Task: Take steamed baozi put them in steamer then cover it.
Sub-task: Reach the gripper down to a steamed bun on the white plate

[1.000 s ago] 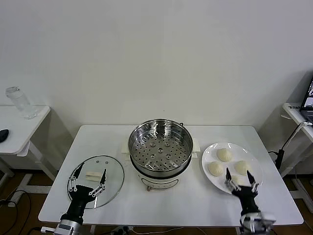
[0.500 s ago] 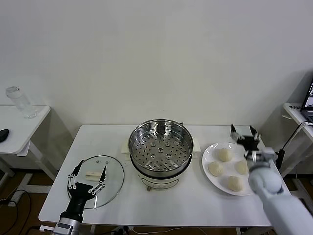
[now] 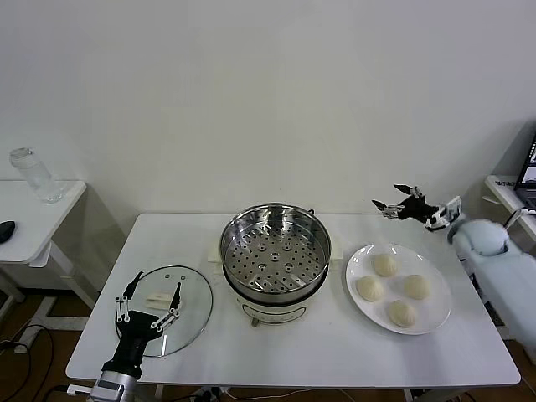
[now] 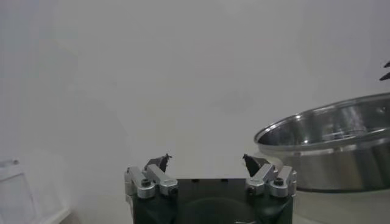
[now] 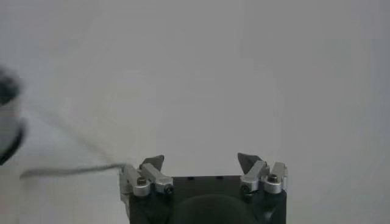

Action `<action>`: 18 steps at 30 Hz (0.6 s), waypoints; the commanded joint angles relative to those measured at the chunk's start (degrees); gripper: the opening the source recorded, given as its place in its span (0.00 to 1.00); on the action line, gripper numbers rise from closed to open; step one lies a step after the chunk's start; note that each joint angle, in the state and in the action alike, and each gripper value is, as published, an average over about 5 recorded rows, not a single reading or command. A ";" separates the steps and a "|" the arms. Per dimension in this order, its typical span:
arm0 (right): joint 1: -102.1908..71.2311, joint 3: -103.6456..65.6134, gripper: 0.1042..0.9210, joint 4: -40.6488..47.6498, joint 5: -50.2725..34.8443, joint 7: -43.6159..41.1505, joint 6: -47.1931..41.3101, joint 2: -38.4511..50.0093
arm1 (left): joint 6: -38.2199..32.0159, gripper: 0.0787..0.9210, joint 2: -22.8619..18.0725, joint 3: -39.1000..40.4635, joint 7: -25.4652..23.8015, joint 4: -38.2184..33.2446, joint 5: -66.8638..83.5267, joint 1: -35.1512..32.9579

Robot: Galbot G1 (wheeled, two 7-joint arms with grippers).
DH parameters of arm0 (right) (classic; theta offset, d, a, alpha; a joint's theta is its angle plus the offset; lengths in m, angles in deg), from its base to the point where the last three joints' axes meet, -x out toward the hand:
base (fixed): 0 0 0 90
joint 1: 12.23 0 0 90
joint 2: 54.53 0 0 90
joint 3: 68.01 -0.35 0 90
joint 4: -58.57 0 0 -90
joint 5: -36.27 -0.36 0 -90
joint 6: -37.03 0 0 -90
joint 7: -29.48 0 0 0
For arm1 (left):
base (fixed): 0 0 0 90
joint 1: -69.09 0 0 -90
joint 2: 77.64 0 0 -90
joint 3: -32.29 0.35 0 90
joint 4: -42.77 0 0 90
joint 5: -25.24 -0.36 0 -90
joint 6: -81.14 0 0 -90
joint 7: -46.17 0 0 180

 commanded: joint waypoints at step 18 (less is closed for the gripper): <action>13.71 13.80 0.88 19.75 40.25 -23.26 10.72 -12.02 | -0.73 0.88 -0.79 -1.11 0.44 -0.46 -0.09 -1.01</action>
